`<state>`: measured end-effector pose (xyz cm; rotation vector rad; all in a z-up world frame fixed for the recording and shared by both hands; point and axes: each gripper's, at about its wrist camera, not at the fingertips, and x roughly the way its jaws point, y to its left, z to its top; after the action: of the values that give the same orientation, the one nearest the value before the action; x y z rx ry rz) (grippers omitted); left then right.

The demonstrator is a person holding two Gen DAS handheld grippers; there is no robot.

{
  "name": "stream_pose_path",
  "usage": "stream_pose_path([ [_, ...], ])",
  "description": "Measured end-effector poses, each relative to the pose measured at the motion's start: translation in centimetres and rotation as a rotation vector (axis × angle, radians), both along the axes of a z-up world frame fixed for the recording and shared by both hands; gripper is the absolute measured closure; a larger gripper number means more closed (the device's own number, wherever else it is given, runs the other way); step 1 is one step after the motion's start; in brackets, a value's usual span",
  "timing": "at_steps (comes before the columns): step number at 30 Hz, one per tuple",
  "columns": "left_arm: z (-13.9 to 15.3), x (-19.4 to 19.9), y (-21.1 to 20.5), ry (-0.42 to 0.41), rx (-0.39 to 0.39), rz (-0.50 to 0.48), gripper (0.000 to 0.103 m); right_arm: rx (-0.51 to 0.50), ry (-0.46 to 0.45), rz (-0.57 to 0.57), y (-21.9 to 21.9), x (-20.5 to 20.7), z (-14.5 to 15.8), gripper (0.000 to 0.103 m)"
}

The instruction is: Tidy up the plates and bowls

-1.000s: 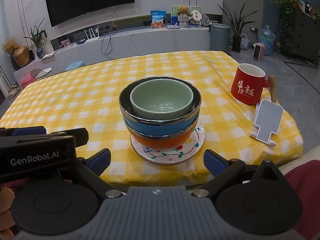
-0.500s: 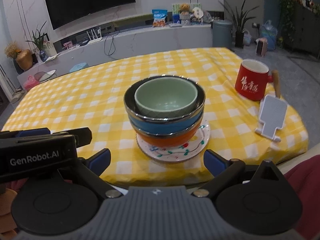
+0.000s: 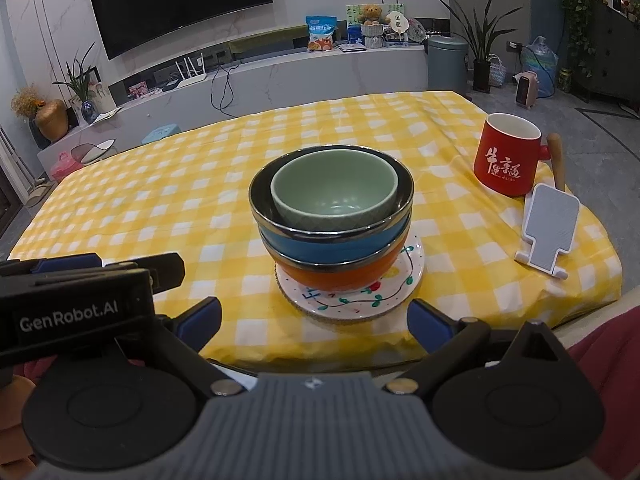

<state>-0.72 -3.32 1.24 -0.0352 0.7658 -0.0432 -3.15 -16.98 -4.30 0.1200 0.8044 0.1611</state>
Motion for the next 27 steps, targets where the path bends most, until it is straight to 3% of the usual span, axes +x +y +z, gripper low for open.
stream_pose_path([
  [27, -0.18, 0.01, 0.31, -0.002, 0.028, 0.011, 0.009, 0.008, -0.006, 0.005, 0.58, -0.20, -0.02, 0.006],
])
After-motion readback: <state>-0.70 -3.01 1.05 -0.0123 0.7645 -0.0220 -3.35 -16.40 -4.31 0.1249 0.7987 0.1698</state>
